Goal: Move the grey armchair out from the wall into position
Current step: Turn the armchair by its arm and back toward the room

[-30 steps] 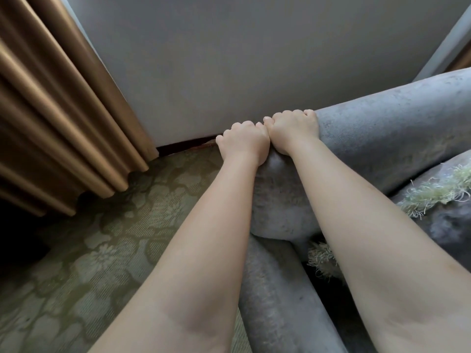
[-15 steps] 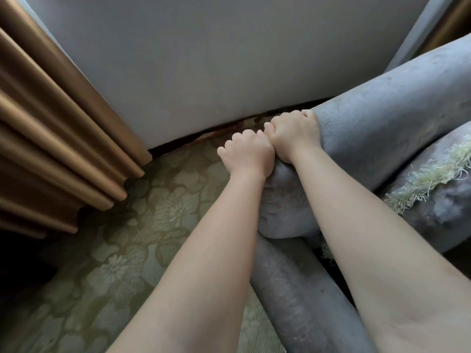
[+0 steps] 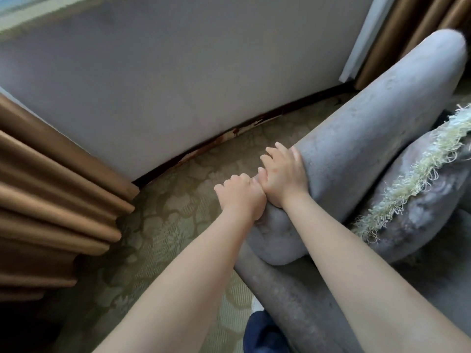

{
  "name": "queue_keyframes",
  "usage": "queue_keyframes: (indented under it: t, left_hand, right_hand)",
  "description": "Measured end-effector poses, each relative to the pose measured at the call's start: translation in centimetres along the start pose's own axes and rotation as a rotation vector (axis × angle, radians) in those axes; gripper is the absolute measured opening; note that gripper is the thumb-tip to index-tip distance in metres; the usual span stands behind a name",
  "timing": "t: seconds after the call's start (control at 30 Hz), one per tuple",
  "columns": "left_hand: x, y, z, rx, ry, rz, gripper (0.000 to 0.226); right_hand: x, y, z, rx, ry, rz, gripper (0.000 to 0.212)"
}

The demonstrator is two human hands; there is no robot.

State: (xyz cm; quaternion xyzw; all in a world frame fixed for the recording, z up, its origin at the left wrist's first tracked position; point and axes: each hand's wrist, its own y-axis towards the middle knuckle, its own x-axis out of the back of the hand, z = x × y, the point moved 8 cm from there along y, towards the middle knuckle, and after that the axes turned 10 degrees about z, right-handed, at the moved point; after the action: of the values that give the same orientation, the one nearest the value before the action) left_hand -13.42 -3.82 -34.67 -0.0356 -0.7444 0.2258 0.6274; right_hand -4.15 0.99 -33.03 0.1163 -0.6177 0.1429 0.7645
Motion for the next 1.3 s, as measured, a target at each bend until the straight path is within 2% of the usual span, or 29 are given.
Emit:
queue_keyframes:
  t: [0.13, 0.27, 0.47, 0.7, 0.8, 1.03, 1.13, 1.3]
  left_hand:
    - [0.2, -0.3, 0.0, -0.029, -0.132, -0.02, 0.036]
    - [3.1, 2.2, -0.3, -0.117, -0.319, -0.116, 0.057]
    - [7.8, 7.9, -2.6, -0.358, -0.057, -0.214, 0.067]
    - [10.0, 12.2, -6.2, -0.79, 0.217, -0.212, 0.069]
    - [10.4, 13.2, -8.1, -0.959, 0.3, -0.207, 0.07]
    - [9.4, 14.5, -14.9, -1.207, 0.351, -0.114, 0.067]
    - [8.9, 15.6, -18.6, -1.266, 0.394, -0.077, 0.068]
    - [9.4, 17.3, -25.5, -1.383, 0.478, -0.099, 0.067]
  right_hand:
    - [0.2, 0.1, -0.4, -0.079, 0.018, 0.049, 0.061]
    - [1.5, 0.9, -1.9, -0.292, 0.213, -0.059, 0.07]
    - [2.9, 4.3, -7.0, -0.73, 0.17, -0.1, 0.078]
    - [3.5, 5.5, -12.7, -1.187, 0.157, -0.104, 0.086]
    - [3.0, 5.5, -12.9, -1.255, 0.131, -0.121, 0.086]
    - [3.0, 5.6, -13.4, -1.329, 0.019, -0.114, 0.082]
    - [3.0, 5.5, -13.5, -1.346, -0.029, -0.123, 0.075]
    - [4.3, 5.7, -13.8, -1.416, -0.099, -0.237, 0.063]
